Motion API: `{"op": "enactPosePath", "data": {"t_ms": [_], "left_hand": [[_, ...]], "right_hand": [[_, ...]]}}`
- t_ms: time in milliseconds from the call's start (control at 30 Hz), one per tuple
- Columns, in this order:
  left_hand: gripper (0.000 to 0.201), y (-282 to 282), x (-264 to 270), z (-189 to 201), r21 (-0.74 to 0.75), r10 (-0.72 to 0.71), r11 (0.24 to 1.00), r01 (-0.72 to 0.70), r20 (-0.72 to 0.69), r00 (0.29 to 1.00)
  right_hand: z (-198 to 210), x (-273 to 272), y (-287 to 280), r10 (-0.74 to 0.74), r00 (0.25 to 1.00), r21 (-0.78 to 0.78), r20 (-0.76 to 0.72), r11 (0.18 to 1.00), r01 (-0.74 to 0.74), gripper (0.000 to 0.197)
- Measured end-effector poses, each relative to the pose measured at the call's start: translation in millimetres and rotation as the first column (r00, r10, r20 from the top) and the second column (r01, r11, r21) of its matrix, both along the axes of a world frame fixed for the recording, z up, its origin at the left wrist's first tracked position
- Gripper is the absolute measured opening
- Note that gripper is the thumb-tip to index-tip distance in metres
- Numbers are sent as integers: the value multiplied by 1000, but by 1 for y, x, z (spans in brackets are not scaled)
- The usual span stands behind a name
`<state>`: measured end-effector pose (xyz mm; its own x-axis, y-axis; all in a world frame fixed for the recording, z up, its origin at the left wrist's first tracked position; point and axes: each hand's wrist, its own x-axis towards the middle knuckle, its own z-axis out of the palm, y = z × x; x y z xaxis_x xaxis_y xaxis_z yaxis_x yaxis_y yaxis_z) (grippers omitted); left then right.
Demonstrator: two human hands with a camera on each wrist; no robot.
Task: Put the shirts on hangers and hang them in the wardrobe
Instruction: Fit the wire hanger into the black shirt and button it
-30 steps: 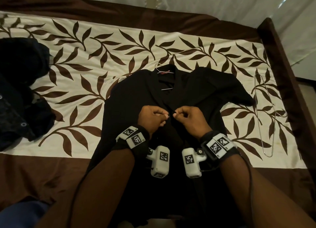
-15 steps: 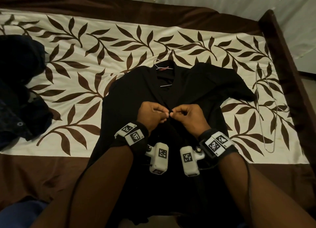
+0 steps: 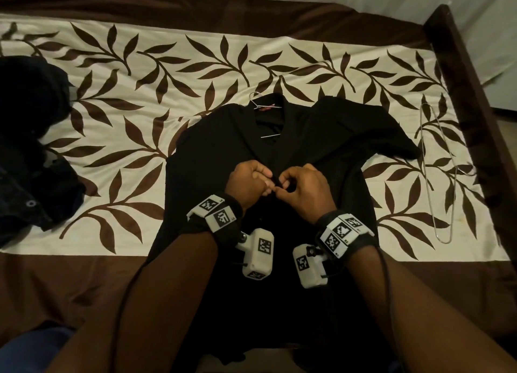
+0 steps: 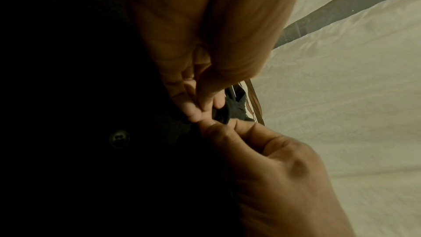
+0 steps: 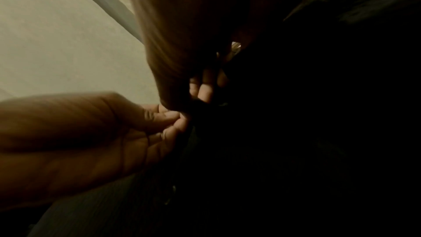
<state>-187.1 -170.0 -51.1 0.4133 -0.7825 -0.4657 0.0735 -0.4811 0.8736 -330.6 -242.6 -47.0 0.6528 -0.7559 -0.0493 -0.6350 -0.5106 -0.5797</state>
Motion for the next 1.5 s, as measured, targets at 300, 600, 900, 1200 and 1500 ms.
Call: {"op": "enactPosePath", "data": {"t_ms": [300, 600, 900, 1200, 1500], "left_hand": [[24, -5, 2, 0, 16, 56, 998, -55, -49, 997], [18, -3, -1, 3, 14, 27, 1000, -27, 24, 999], [15, -10, 0, 6, 89, 151, 985, -149, -16, 988], [14, -12, -1, 5, 119, 145, 983, -140, -30, 989], [11, -11, -6, 9, 97, 204, 978, -184, -272, 940]], "right_hand": [[-3, 0, 1, 21, 999, -38, 48, 999, -19, 14], [-7, 0, -1, 77, 995, -144, -68, 986, -86, 21], [-10, -3, 1, 136, 991, -291, -22, 947, -136, 17], [-19, -5, 4, 176, 984, -313, 3, 935, -166, 15], [-20, -3, 9, 103, 993, -318, 55, 945, -80, 22]]}}
